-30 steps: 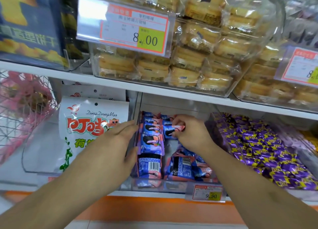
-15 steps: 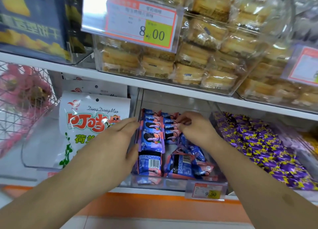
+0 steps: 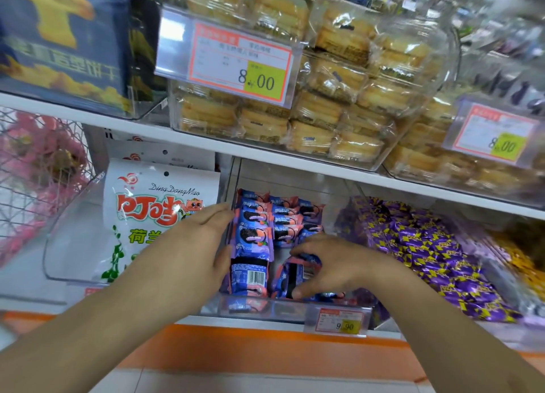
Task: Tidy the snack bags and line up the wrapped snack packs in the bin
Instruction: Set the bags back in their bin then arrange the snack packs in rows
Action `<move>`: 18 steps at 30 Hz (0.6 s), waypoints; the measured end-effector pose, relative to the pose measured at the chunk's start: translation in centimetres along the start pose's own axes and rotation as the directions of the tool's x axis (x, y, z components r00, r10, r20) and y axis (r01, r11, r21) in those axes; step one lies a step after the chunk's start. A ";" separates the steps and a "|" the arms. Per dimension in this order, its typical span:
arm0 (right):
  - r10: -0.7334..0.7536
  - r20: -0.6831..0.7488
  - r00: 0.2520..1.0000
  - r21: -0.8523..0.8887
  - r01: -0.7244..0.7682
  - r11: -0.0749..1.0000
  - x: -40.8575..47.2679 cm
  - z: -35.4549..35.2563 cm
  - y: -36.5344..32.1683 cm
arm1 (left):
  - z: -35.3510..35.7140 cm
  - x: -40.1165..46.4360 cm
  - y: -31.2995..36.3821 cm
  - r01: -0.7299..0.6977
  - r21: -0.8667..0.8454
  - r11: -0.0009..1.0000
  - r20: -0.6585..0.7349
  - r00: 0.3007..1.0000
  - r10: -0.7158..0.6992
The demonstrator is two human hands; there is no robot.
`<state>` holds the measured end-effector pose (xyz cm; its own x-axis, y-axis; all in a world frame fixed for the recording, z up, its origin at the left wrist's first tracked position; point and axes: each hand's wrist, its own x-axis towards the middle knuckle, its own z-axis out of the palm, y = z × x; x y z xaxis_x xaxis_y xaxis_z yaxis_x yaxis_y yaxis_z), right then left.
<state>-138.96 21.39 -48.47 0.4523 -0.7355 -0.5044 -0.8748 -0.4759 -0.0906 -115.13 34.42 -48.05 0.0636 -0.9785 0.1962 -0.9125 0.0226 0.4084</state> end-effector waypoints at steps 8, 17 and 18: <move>-0.030 -0.157 0.987 0.097 0.045 0.994 -0.3 0.0 0.4 | 0.2 0.1 -0.3 -0.014 -0.002 1.000 -0.003 1.000 0.014; 0.069 -0.344 0.936 0.234 0.014 0.972 -1.6 -1.0 0.4 | -0.1 0.1 -0.1 0.002 -0.019 1.000 0.014 1.000 -0.001; 0.090 -0.351 0.932 0.269 0.008 0.963 -1.7 -1.2 0.5 | -0.1 0.1 -0.1 0.003 -0.020 1.000 0.015 1.000 -0.002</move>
<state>-139.93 21.83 -46.61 0.4036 -0.8976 -0.1771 -0.8856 -0.3346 -0.3221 -114.94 34.38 -47.97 0.0600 -0.9814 0.1822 -0.9041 0.0239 0.4266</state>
